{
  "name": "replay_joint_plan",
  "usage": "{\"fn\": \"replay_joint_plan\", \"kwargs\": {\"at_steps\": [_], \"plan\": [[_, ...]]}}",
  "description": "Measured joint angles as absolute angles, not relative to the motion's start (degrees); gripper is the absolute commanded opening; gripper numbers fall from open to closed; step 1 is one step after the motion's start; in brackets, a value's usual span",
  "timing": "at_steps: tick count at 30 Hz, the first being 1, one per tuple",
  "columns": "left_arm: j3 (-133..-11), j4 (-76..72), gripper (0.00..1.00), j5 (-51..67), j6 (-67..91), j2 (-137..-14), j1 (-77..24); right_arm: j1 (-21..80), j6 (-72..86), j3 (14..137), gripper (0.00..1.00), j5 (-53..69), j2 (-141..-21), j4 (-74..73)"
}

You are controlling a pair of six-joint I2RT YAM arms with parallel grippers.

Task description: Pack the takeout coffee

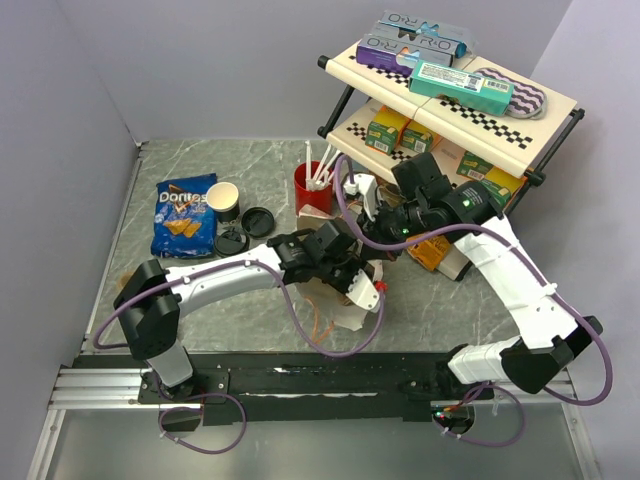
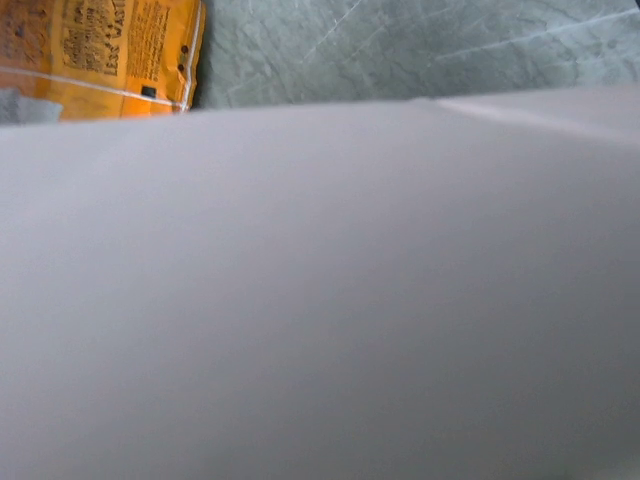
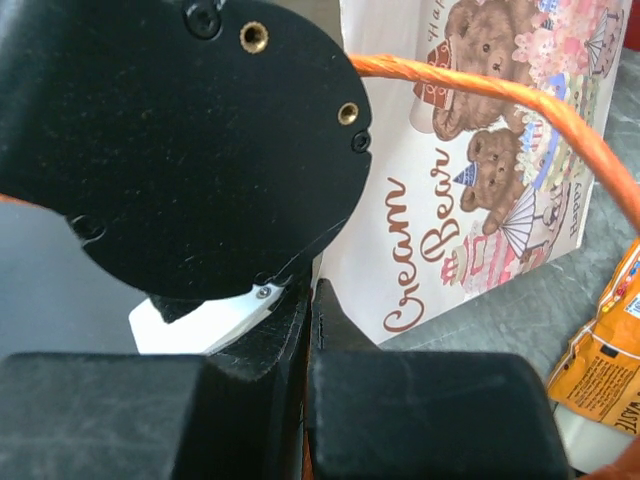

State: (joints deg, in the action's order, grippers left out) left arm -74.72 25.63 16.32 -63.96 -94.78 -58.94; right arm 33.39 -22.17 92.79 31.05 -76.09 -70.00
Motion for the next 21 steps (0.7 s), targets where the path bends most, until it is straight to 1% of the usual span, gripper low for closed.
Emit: {"fn": "replay_joint_plan", "kwargs": {"at_steps": [4,5,6,7,9,10,11,16,18,20,21], "plan": [[-77.19,29.06,0.01,15.18,-63.44,-95.50,-58.92,32.18,-22.15,92.79,0.00,31.86,-76.09,-69.60],[-77.76,30.06,0.03,14.87,-63.09,-95.55,-58.92,31.66,-22.11,92.79,0.00,32.45,-76.09,-69.47],[-78.08,30.61,0.21,14.66,-62.81,-95.55,-58.92,31.35,-22.04,92.79,0.00,32.77,-76.12,-69.43],[-78.59,31.42,0.30,14.31,-62.41,-95.55,-58.92,30.96,-22.00,92.86,0.00,33.23,-76.20,-69.41],[-79.33,32.51,0.43,13.47,-61.12,-95.55,-58.92,30.28,-21.98,93.21,0.00,34.06,-76.40,-69.36],[-79.55,32.77,0.46,13.13,-60.93,-95.55,-58.89,30.02,-21.98,93.47,0.00,34.35,-76.58,-69.41],[-79.66,32.88,0.49,12.38,-60.27,-95.55,-58.76,29.61,-22.09,93.89,0.00,35.00,-76.99,-69.38],[-79.66,34.79,0.50,10.87,-60.53,-95.55,-58.67,29.34,-22.98,93.91,0.00,35.90,-77.73,-69.36],[-79.66,35.11,0.53,10.09,-60.90,-95.55,-58.67,29.34,-23.33,93.89,0.00,36.36,-77.93,-69.36],[-79.70,35.38,0.64,9.41,-61.76,-95.55,-58.67,29.34,-23.70,93.89,0.00,36.64,-78.04,-69.34],[-79.83,35.77,0.64,9.10,-62.17,-95.55,-58.67,29.34,-23.81,93.89,0.00,36.71,-78.06,-69.30]]}}
